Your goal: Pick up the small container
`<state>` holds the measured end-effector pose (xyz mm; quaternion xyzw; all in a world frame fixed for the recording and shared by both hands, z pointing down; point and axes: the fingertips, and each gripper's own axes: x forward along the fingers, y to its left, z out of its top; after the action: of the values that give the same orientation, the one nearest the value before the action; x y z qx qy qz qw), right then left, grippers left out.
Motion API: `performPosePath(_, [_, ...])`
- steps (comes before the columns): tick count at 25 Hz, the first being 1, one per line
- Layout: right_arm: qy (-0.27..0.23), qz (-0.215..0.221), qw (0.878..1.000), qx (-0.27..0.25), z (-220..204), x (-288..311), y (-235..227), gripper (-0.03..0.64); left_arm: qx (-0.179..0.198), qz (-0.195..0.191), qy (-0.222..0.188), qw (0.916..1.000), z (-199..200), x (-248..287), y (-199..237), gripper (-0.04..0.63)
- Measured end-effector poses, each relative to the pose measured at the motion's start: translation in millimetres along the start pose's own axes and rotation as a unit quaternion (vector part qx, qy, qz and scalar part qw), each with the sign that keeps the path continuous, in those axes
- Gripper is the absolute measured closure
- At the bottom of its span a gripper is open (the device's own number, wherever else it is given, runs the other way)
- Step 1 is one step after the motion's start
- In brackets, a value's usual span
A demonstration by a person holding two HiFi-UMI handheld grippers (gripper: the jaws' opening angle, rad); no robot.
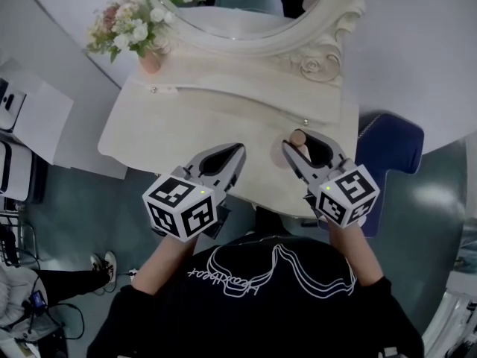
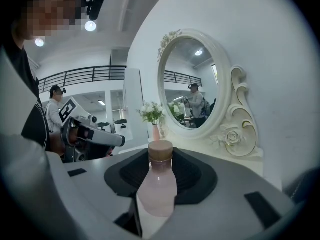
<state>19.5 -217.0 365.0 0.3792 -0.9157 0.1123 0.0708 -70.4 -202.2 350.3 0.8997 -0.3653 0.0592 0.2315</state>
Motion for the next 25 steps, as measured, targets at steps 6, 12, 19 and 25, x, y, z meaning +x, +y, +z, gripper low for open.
performPosePath(6, [0.001, 0.0, 1.0, -0.007, -2.8, -0.9, 1.3, 0.472, 0.002, -0.003, 0.003, 1.0, -2.7, 3.3, -4.4, 0.592])
performPosePath(12, [0.005, 0.0, 1.0, -0.008, -1.4, 0.0, 0.4, 0.472, -0.001, -0.001, 0.002, 1.0, -0.6, 2.9, -2.5, 0.592])
performPosePath(19, [0.008, 0.001, 1.0, -0.005, 0.1, 5.2, -2.4, 0.472, -0.004, -0.004, 0.005, 1.0, 0.6, 7.0, 1.1, 0.592])
performPosePath(25, [0.012, 0.002, 1.0, -0.007, 2.4, 8.1, -3.1, 0.472, -0.005, -0.006, 0.009, 0.9999, 1.7, 8.8, 1.8, 0.592])
